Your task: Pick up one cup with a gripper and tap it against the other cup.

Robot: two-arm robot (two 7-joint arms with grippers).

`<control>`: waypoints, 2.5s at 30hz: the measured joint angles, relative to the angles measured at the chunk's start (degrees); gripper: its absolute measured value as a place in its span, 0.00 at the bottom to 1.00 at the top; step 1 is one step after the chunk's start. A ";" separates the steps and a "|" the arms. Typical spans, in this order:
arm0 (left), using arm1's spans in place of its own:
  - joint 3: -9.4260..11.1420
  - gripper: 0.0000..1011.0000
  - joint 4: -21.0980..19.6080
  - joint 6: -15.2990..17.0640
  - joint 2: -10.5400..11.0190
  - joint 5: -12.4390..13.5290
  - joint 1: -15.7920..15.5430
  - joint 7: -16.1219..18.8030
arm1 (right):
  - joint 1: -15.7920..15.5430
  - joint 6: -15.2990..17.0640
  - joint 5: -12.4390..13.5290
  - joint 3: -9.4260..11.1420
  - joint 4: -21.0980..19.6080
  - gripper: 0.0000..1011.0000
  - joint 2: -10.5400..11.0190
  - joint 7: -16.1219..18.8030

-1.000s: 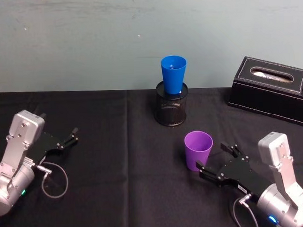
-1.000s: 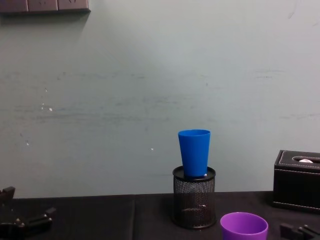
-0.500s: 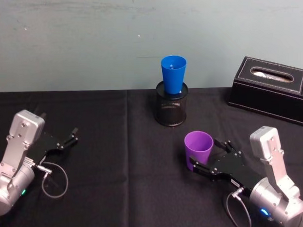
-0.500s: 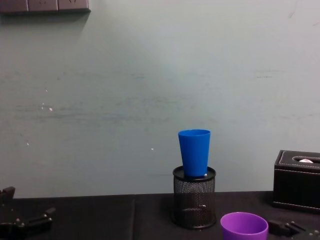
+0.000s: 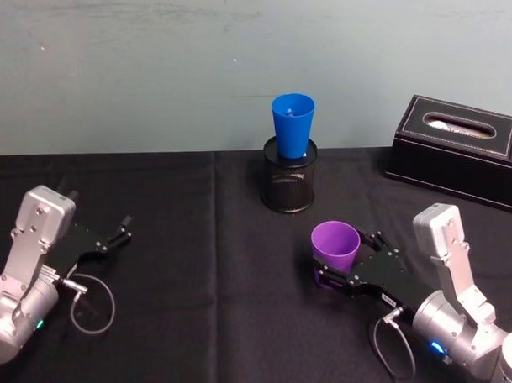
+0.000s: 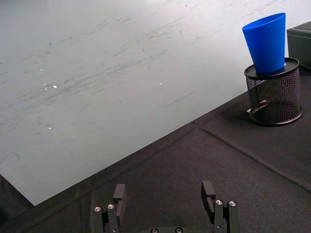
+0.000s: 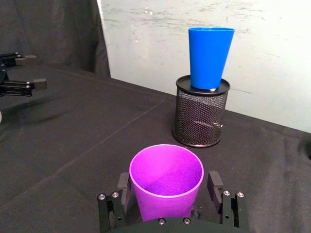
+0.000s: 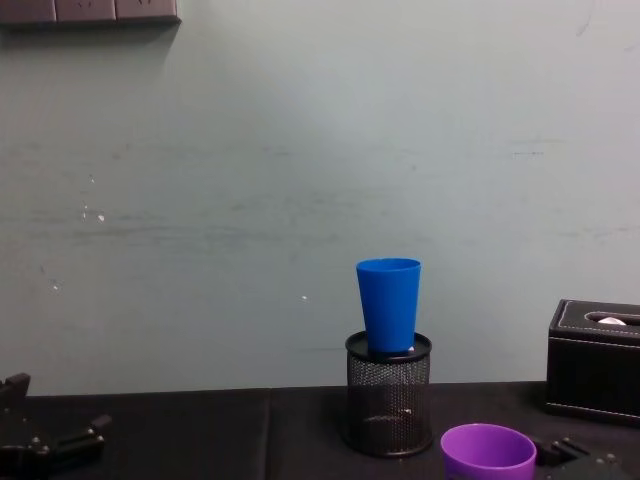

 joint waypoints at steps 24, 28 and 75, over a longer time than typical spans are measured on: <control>0.00 1.00 0.00 0.00 0.00 0.00 0.00 0.00 | 1.73 0.12 -2.28 0.66 2.39 0.99 -2.07 1.69; 0.00 1.00 0.00 0.00 0.00 0.00 0.00 0.00 | 1.67 0.10 -2.25 0.65 2.30 0.99 -2.02 1.65; 0.00 1.00 0.00 0.00 0.00 0.00 0.00 0.00 | 1.50 0.00 -2.04 0.58 2.08 0.73 -1.88 1.45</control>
